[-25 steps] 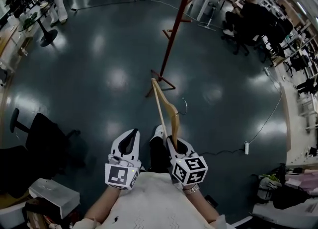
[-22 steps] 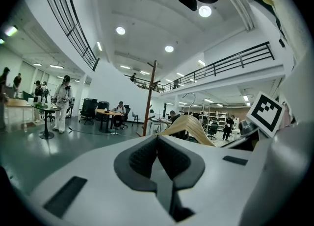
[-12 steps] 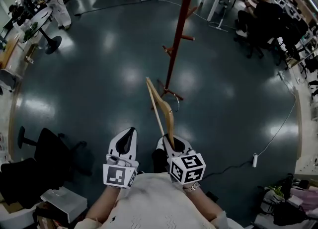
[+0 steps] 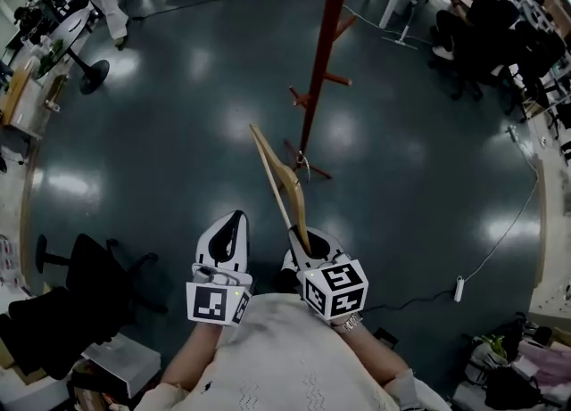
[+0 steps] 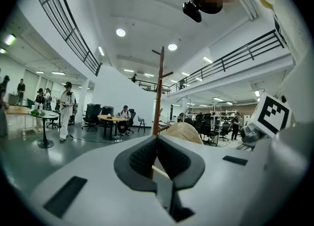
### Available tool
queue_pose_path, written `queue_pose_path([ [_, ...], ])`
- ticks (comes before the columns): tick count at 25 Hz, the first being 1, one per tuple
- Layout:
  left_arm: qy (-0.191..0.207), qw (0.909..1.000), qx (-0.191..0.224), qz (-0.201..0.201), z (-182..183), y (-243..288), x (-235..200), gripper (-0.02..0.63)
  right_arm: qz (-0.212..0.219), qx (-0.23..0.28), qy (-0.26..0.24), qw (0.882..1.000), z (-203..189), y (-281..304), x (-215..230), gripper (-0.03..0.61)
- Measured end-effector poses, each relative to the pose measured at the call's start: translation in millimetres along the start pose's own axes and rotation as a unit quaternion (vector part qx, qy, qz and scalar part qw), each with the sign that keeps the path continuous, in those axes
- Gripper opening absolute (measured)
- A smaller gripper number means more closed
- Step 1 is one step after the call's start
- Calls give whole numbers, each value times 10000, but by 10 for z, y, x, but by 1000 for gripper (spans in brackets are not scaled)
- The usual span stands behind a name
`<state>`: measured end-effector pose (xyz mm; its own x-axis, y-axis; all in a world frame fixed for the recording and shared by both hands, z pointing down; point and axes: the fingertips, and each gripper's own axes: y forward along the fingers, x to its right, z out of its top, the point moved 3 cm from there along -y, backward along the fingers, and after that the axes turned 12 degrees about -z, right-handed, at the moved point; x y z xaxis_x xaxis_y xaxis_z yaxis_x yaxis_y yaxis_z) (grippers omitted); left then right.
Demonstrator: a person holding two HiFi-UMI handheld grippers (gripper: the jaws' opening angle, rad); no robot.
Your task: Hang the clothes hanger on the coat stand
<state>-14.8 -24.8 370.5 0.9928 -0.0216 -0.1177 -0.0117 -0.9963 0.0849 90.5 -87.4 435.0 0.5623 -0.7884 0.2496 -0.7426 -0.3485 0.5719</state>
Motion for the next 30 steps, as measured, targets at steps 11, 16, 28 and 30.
queue_pose_path([
  [11, -33, 9921, -235, -1230, 55, 802, -1189, 12, -1041, -94, 383, 9938, 447, 927, -320, 43],
  [16, 88, 9777, -362, -2066, 202, 1203, -1830, 12, -1671, -10, 1046, 9804, 723, 1473, -480, 43],
  [28, 60, 9517, -407, -3042, 390, 1679, -2750, 12, -2456, -116, 1702, 9542, 985, 2496, -734, 43],
  [30, 37, 9473, -416, -3177, 401, 1751, -2682, 12, -2543, -236, 1638, 9529, 937, 2589, -585, 43],
])
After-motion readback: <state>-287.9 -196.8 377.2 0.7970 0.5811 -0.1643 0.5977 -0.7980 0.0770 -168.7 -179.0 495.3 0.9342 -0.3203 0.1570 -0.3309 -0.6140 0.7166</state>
